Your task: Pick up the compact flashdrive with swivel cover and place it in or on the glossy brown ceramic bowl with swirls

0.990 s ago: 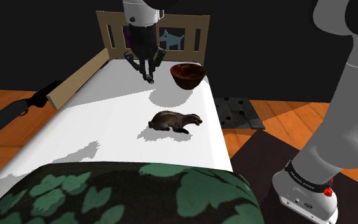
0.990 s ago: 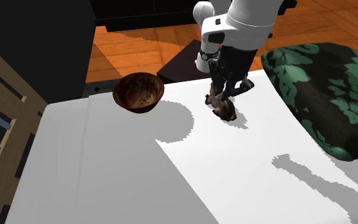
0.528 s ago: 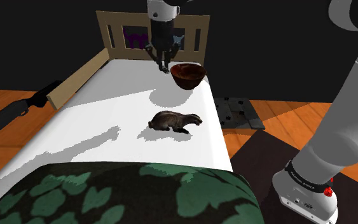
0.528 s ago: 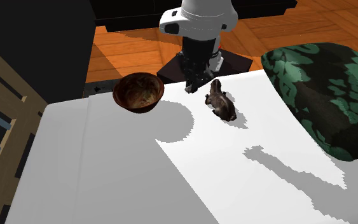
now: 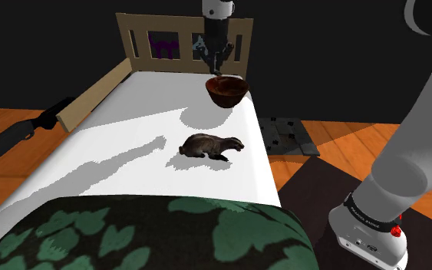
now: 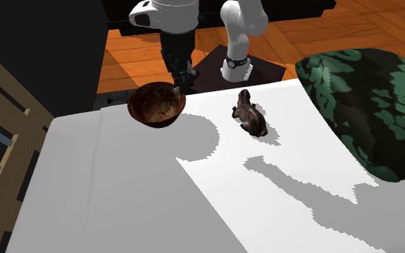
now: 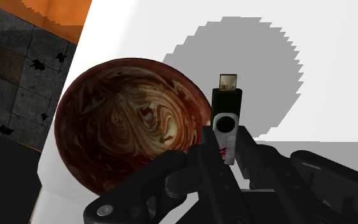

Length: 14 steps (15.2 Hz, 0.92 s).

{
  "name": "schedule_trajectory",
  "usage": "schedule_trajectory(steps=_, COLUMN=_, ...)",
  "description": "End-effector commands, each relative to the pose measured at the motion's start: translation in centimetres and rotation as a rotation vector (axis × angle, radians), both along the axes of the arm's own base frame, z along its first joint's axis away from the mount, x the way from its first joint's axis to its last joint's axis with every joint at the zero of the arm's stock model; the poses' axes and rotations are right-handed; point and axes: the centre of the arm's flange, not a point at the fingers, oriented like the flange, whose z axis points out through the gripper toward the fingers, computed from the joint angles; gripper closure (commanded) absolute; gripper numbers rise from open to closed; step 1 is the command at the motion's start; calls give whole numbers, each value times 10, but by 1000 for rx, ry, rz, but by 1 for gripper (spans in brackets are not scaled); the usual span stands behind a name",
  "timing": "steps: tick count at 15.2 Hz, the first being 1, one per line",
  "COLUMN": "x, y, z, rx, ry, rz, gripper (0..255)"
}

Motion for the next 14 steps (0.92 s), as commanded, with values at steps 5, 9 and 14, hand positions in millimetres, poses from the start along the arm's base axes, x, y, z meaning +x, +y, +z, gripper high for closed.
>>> schedule_trajectory(steps=5, x=20, y=-78, z=-2, rx=0, ry=0, rz=2, gripper=255)
schedule_trajectory(steps=9, x=26, y=-99, z=-17, rx=0, ry=0, rz=2, gripper=255)
schedule_trajectory(steps=14, x=26, y=-99, z=-44, rx=0, ry=0, rz=2, gripper=255)
